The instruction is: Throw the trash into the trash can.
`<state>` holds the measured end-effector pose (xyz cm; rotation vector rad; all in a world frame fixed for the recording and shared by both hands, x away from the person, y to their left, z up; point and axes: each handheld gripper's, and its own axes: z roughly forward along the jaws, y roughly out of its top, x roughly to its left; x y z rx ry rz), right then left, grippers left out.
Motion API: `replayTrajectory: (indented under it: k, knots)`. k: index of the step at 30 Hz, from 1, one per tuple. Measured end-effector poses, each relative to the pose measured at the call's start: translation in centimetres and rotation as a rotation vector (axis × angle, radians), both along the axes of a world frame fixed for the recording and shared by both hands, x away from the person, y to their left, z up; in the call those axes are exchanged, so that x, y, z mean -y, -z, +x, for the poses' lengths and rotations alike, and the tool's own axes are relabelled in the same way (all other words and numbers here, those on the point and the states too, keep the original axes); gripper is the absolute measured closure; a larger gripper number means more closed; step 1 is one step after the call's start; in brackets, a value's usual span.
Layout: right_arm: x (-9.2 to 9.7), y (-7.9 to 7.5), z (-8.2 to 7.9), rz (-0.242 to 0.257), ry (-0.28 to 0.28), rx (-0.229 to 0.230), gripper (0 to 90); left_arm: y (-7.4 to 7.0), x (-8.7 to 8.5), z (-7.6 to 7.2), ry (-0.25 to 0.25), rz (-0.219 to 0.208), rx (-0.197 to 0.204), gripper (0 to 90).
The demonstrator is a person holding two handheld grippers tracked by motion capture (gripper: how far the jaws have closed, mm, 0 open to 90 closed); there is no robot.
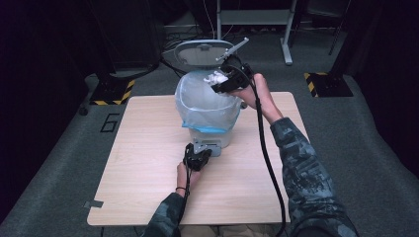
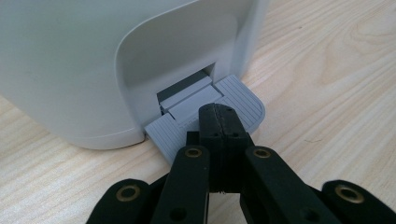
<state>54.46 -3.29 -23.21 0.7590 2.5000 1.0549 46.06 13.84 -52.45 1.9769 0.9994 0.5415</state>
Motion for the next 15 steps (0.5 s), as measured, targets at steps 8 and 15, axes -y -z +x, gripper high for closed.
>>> replayTrajectory:
  k: [8, 15]
  knots:
    - [-1.4, -0.1, 1.2, -0.026, 0.0, -0.027, 64.3, 0.0, 0.0, 0.0, 0.0, 0.001, 0.0, 90.0]
    - [-3.0, 0.0, 2.0, -0.065, -0.012, -0.05, 64.1, 0.0, 0.0, 0.0, 0.0, -0.001, -0.001, 90.0]
